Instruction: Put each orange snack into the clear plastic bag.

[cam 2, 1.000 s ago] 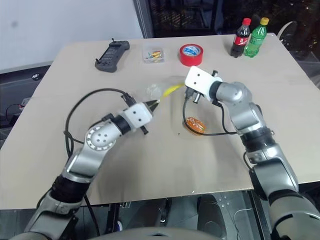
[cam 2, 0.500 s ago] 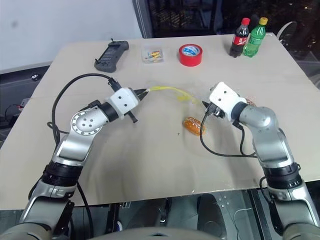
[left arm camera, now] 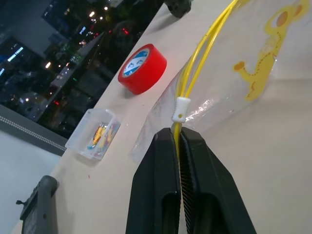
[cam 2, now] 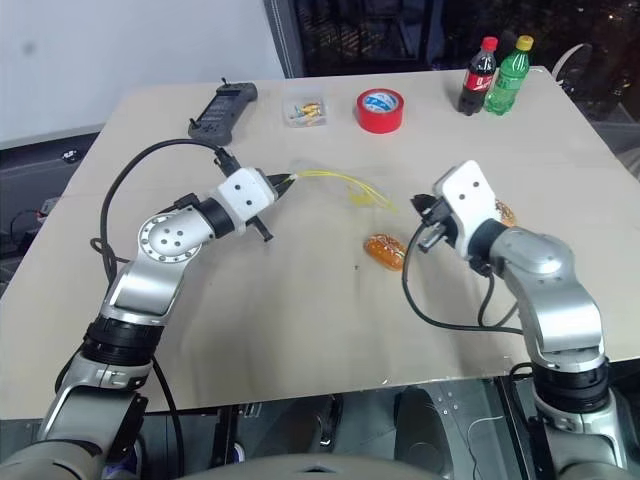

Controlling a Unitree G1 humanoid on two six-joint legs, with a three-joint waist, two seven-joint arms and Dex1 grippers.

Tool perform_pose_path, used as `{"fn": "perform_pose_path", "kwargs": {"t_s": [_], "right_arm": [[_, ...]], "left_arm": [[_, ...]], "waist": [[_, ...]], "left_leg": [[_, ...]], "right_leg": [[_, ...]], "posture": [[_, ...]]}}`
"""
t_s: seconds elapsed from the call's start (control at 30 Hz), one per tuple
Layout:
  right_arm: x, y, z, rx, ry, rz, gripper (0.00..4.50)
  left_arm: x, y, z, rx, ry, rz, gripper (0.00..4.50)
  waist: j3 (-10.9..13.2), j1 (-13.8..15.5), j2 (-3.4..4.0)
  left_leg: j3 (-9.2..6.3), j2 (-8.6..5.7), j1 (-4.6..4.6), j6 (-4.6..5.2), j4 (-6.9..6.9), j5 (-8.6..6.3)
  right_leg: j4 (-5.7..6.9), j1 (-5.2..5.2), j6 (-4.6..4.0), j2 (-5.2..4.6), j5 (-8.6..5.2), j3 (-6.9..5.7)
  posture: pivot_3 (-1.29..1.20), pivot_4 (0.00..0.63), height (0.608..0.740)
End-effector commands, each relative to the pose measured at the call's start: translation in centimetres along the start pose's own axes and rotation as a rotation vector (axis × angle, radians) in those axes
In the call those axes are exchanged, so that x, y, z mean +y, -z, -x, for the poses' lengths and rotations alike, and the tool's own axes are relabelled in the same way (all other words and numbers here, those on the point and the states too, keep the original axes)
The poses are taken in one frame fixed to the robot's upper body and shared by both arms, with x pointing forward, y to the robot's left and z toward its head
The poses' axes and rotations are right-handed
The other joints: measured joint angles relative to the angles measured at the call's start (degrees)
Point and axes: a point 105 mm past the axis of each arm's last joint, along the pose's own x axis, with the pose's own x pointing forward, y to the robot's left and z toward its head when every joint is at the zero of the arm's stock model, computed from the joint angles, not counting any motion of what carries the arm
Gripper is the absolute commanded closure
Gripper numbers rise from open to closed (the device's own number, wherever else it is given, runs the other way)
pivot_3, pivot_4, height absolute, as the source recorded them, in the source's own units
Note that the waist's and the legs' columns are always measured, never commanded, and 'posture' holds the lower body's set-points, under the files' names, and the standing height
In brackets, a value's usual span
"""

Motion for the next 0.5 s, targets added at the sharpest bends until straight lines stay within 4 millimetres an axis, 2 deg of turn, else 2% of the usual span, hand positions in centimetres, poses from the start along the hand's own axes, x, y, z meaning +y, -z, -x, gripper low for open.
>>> {"fn": "perform_pose_path", "kwargs": {"t_s": [0.03, 0.5], "right_arm": [[0.8, -1.4, -0.5, -0.043, -0.009, 0.026, 4.43], [1.8, -0.7, -3.2, -0.027, -0.025, 0.075, 4.43]], "left_arm": [[0.9, -1.4, 0.4, -0.038, -0.039, -0.025, 4.50], [0.5, -1.5, 1.0, -0.033, -0.044, -0.004, 4.50]], "waist": [[0.00, 0.10, 0.00], [0.00, 0.00, 0.00]], "left_leg": [[0.00, -0.01, 0.00, 0.00, 0.02, 0.00], [0.01, -0.02, -0.02, 0.00, 0.06, 0.00]], "right_leg": [[0.00, 0.01, 0.00, -0.01, 0.00, 0.00], [0.01, 0.00, 0.00, -0.01, 0.00, 0.00]], "posture": [[0.00, 0.150, 0.740], [0.00, 0.150, 0.740]]}}
